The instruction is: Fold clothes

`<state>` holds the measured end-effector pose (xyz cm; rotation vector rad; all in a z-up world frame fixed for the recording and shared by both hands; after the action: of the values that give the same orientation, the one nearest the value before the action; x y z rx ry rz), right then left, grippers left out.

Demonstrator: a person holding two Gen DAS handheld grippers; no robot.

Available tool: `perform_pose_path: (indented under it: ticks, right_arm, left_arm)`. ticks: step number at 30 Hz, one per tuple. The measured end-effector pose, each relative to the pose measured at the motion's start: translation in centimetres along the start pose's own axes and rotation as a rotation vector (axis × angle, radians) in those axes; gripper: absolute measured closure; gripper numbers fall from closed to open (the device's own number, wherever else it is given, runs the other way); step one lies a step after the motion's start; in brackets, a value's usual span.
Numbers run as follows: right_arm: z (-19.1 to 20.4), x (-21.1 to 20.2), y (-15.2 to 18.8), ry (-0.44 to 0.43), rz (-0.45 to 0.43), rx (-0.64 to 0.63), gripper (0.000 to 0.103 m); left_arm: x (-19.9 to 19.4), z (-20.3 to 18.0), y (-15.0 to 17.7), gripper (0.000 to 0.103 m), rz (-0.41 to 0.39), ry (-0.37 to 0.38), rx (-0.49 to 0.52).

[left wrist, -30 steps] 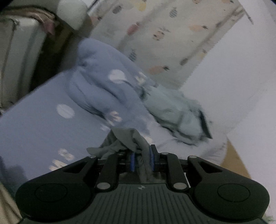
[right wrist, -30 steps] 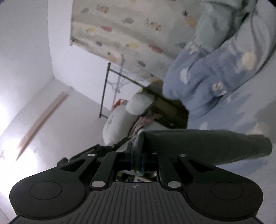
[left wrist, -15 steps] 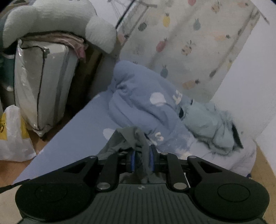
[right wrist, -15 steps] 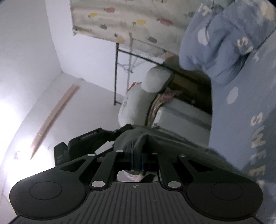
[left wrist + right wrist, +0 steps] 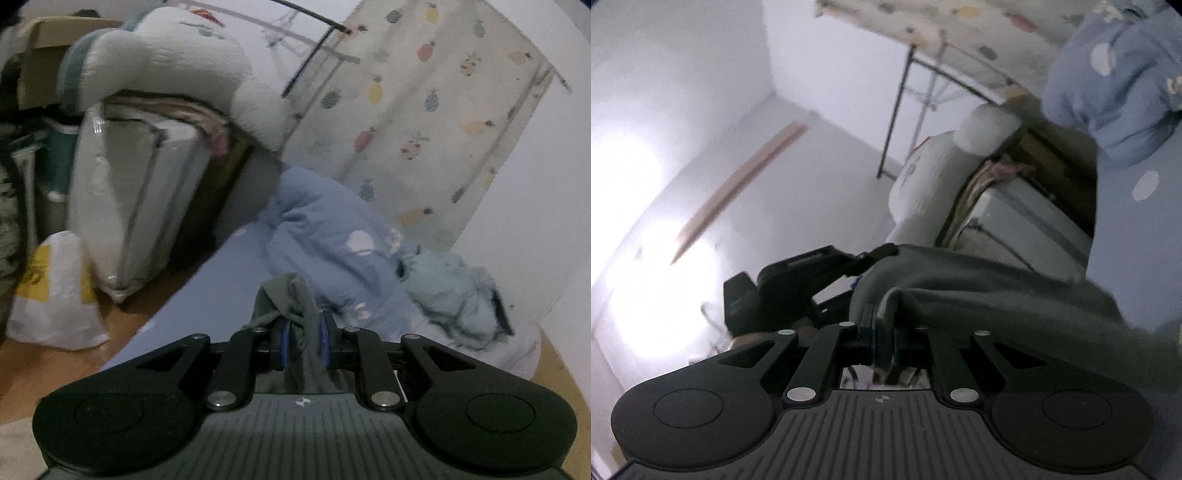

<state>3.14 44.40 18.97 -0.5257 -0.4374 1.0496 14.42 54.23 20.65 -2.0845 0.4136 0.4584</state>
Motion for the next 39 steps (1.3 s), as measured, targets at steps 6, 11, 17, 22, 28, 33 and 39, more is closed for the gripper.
perform_pose_path:
  ticks: [6,11,17,22,28,33,39]
  right_arm:
    - [1.6,2.2,9.3,0.013,0.127,-0.034,0.093]
    - [1.2,3.6,16.1,0.055,0.243,-0.005,0.093]
    - [0.1,5.1,23.2,0.104,0.346,-0.015,0.093]
    - [-0.8,5.7,28.2,0.170,0.441,-0.051,0.088]
    - [-0.7,5.8,33.0,0.210,0.578,-0.198,0.067]
    - [1.9,2.1,37.1,0.113,0.764,-0.321,0.036]
    - [6.5,-6.8,37.1,-0.087,0.902,-0.677,0.020]
  left_arm:
    - [-2.8,7.2,3.2,0.084,0.004,-0.079,-0.077]
    - [-3.3,12.2,5.5,0.084,0.003,-0.132,-0.147]
    - [-3.9,18.1,8.3,0.085,0.001,-0.196,-0.231]
    - [-4.5,23.0,10.7,0.088,-0.001,-0.249,-0.301]
    - [-6.4,25.8,12.4,0.080,-0.047,-0.373,-0.300]
    - [-8.9,24.4,10.8,0.061,-0.121,-0.400,-0.198]
    - [-12.8,18.0,9.4,0.030,-0.236,-0.310,-0.046]
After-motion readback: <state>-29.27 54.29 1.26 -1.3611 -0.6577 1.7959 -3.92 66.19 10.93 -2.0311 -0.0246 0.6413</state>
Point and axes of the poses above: each gripper's, at about its wrist camera, not at the fingertips, and x roughly the way its jaws point, z to its left, y to its underside, the point moved 9 cm from there along x, roughly the way its jaws point
